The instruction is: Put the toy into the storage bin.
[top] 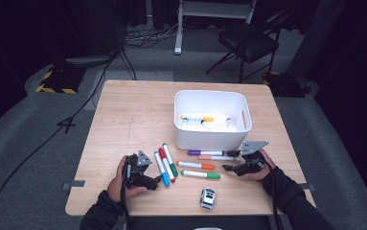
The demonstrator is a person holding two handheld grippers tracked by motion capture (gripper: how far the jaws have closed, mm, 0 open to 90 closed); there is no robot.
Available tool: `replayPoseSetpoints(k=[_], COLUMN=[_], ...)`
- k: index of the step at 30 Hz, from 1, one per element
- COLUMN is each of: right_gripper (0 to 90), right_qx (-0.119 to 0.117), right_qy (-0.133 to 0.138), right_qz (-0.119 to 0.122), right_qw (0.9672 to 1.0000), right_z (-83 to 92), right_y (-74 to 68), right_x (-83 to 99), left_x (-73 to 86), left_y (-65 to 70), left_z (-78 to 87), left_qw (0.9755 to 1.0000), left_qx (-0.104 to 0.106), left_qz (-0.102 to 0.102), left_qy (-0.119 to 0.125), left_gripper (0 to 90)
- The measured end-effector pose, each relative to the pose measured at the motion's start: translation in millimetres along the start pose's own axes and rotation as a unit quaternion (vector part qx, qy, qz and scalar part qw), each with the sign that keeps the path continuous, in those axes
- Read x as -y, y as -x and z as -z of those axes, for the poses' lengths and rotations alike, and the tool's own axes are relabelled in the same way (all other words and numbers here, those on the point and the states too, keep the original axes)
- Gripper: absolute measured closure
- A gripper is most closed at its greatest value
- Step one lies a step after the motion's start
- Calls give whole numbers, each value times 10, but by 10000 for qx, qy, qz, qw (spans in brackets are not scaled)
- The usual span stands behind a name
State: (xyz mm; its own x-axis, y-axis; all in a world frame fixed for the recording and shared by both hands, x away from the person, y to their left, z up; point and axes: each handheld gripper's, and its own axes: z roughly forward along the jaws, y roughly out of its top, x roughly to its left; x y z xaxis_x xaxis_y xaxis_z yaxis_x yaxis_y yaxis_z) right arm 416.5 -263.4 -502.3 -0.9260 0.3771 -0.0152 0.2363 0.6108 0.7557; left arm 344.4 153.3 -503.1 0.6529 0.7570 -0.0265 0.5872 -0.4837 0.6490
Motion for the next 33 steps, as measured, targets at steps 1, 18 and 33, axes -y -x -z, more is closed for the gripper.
replayPoseSetpoints(k=[1,18,33], right_gripper=[401,764,767], right_qx=[-38,-436,-251], right_qy=[19,32,610], right_qz=[-75,215,275], right_qw=[10000,9988,9974], right_z=[4,137,384], right_y=[-11,-117,-162], right_x=[3,99,17], left_x=[1,3,2], left_y=[1,-9,-10], left_z=[0,0,1], left_qw=[10000,10000,10000], left_qx=[1,-17,-13], left_qz=[7,-61,-65], left_qy=[6,48,41], left_gripper=[6,7,7])
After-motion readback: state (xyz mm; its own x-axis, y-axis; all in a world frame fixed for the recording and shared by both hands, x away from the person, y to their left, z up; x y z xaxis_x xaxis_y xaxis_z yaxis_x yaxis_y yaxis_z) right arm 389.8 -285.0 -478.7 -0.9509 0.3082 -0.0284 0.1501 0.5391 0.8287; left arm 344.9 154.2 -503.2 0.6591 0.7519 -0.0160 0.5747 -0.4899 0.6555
